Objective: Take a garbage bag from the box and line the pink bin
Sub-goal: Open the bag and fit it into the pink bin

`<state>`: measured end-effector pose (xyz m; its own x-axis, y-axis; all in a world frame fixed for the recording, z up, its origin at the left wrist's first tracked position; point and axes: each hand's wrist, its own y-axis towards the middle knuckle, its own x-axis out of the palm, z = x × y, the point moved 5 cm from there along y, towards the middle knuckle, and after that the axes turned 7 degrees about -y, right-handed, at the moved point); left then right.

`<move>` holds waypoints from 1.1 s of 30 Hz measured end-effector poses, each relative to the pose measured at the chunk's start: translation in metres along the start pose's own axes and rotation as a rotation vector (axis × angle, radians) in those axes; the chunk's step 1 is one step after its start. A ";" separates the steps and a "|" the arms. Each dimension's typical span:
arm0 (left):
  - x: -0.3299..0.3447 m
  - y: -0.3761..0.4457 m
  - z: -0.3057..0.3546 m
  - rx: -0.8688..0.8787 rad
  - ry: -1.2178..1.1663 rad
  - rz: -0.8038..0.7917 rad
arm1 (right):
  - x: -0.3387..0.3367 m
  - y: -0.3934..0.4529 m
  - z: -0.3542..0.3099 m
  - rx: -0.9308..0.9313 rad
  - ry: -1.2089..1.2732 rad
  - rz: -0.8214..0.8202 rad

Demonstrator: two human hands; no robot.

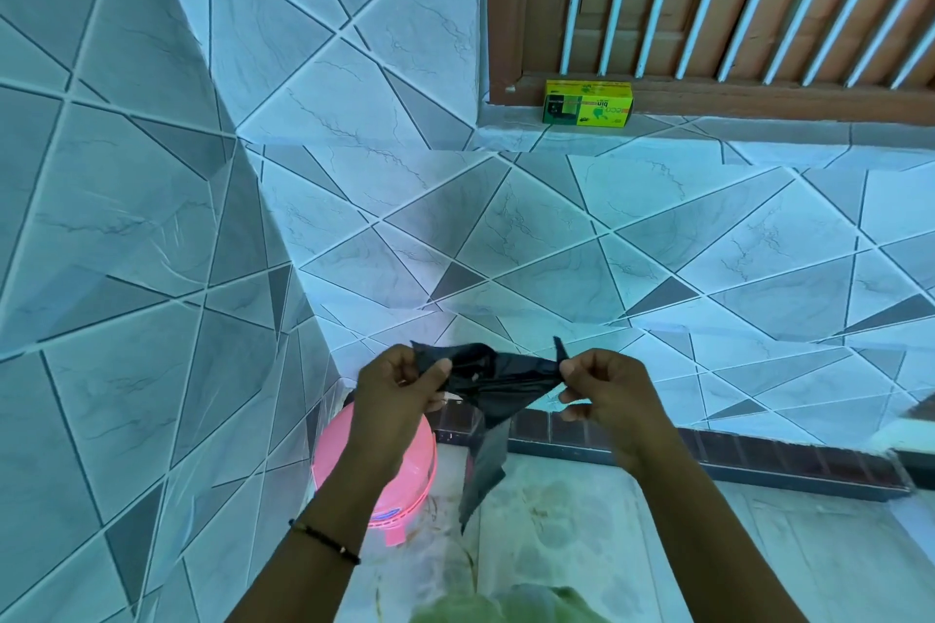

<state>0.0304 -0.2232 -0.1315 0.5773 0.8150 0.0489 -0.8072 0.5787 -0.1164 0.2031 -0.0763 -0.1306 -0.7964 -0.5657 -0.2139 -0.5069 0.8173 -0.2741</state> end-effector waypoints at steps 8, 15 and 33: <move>-0.012 0.004 0.003 -0.043 -0.209 0.125 | 0.004 0.005 -0.006 -0.026 -0.097 0.065; 0.003 -0.004 0.019 0.075 -0.167 0.082 | 0.037 -0.015 -0.040 -0.786 -0.907 0.309; -0.003 0.026 0.000 -0.255 -0.741 0.269 | 0.075 -0.051 -0.049 -1.273 -0.775 -0.039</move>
<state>0.0079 -0.2104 -0.1351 0.0660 0.7837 0.6176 -0.8017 0.4102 -0.4348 0.1532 -0.1546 -0.0870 -0.6145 -0.1713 -0.7701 -0.7888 0.1147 0.6039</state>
